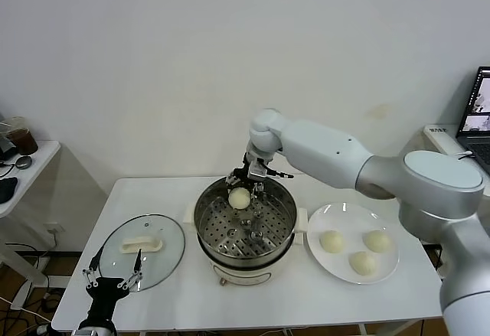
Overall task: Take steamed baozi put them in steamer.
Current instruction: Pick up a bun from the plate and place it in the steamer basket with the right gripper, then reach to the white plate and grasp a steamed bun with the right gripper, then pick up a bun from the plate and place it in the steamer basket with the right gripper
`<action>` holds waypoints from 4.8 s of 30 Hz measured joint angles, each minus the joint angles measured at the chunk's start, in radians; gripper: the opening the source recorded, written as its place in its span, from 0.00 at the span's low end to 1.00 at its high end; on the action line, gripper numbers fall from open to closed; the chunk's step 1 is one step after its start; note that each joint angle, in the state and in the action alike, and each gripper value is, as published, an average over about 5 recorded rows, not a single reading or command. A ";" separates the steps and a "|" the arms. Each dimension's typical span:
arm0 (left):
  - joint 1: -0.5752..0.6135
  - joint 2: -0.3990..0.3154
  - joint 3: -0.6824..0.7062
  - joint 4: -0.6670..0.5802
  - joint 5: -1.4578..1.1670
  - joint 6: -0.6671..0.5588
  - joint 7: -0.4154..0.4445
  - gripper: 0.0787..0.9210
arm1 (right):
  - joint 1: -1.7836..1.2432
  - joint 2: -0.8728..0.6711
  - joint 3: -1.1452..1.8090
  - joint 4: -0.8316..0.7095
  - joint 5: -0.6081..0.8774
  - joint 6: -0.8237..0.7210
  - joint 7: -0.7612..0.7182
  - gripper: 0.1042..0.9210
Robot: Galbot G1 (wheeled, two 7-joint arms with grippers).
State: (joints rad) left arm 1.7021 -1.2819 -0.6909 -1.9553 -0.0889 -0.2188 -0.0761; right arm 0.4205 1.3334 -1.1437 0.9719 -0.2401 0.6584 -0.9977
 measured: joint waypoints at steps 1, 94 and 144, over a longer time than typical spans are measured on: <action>-0.001 0.001 0.000 0.000 -0.001 0.000 0.000 0.88 | 0.012 -0.010 -0.006 0.016 0.020 -0.017 -0.007 0.88; -0.044 0.037 -0.016 0.019 -0.037 -0.002 0.003 0.88 | 0.011 -0.687 0.047 0.497 0.349 -0.918 -0.076 0.54; -0.089 0.030 -0.031 0.044 -0.028 -0.008 0.004 0.88 | 0.091 0.061 -0.191 0.325 0.803 -1.374 0.177 0.72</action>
State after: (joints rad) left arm 1.6135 -1.2516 -0.7223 -1.9109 -0.1165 -0.2270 -0.0718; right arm 0.5119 1.3939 -1.3346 1.2967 0.5626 -0.7153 -0.8203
